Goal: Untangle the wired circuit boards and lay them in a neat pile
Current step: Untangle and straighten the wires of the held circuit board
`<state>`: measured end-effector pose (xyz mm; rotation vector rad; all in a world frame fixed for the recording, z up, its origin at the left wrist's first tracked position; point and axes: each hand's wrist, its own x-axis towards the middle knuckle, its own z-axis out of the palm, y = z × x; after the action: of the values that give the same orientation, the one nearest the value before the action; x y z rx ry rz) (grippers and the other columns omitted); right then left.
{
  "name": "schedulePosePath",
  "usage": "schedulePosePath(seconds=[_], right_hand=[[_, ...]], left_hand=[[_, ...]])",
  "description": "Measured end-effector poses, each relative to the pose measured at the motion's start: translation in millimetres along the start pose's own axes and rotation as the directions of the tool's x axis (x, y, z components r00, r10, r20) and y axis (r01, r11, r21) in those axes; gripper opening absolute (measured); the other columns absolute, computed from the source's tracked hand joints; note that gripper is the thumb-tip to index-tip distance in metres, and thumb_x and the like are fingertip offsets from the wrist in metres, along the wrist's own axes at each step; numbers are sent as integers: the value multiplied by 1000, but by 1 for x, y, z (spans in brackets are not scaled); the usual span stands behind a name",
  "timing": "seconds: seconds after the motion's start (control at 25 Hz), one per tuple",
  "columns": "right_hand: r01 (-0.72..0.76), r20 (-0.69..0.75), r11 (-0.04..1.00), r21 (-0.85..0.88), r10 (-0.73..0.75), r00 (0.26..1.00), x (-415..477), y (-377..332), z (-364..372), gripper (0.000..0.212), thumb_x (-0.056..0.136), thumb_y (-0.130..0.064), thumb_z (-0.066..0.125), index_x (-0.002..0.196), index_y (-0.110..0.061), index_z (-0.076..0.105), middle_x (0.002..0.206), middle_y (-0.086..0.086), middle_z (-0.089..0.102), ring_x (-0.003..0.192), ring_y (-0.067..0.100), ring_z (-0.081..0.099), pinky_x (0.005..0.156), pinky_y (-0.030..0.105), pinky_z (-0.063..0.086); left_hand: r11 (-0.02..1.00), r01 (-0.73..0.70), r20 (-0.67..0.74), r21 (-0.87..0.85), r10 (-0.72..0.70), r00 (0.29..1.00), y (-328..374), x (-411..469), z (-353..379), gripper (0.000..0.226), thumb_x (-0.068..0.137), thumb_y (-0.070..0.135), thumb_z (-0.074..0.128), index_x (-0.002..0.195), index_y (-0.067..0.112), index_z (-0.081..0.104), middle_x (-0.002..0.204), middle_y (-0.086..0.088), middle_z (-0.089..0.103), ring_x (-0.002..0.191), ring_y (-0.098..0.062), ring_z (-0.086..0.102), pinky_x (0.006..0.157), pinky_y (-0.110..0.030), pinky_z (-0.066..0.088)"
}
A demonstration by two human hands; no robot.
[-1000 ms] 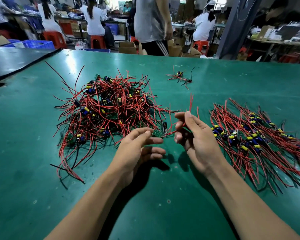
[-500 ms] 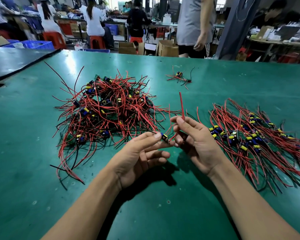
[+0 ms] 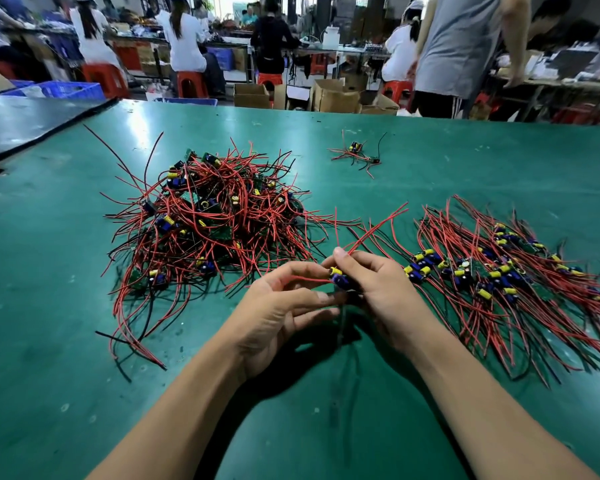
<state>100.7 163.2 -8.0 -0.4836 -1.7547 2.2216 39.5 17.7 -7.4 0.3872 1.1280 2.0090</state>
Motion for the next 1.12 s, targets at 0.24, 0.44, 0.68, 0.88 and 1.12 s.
schedulePosePath(seconds=[0.24,0.44,0.68,0.88,1.12], right_hand=[[201,-11,946,-256,-210,978,1,3,0,30,87,-41,73,83,-11,78,76,5,75,68,15,65,66,29,55],[196,-87,934,-300,-231,969,5,7,-3,33,87,-47,70,78,-17,78,71,4,74,61,11,65,60,26,53],[128,-135,975,-183,-154,979,6,7,-6,37,80,-53,73,73,-17,76,62,-1,66,53,9,54,55,27,45],[153,-56,977,-150,-163,985,3,10,-1,34,87,-43,74,74,-12,72,65,6,63,58,15,54,50,25,45],[168,-12,974,-148,-172,985,-1,11,6,35,86,-45,73,73,-12,72,61,3,61,54,12,53,49,23,45]], left_hand=[[999,3,-42,-50,-5,999,0,3,1,20,72,3,70,88,8,59,90,-19,72,75,-26,74,66,-32,62],[999,-45,-15,-12,45,999,-5,2,4,41,62,-5,74,98,7,58,98,-14,72,80,-25,72,65,-28,59],[997,-58,-19,46,59,998,-7,1,4,53,60,-9,73,109,3,59,104,-10,73,81,-31,72,76,-36,61],[1000,-23,-59,-3,23,998,-6,3,7,47,68,9,76,109,5,54,90,-17,70,67,-28,70,66,-35,60],[997,37,-87,62,-31,996,-9,3,7,32,75,9,71,101,2,53,80,-18,71,61,-26,70,58,-31,60]])
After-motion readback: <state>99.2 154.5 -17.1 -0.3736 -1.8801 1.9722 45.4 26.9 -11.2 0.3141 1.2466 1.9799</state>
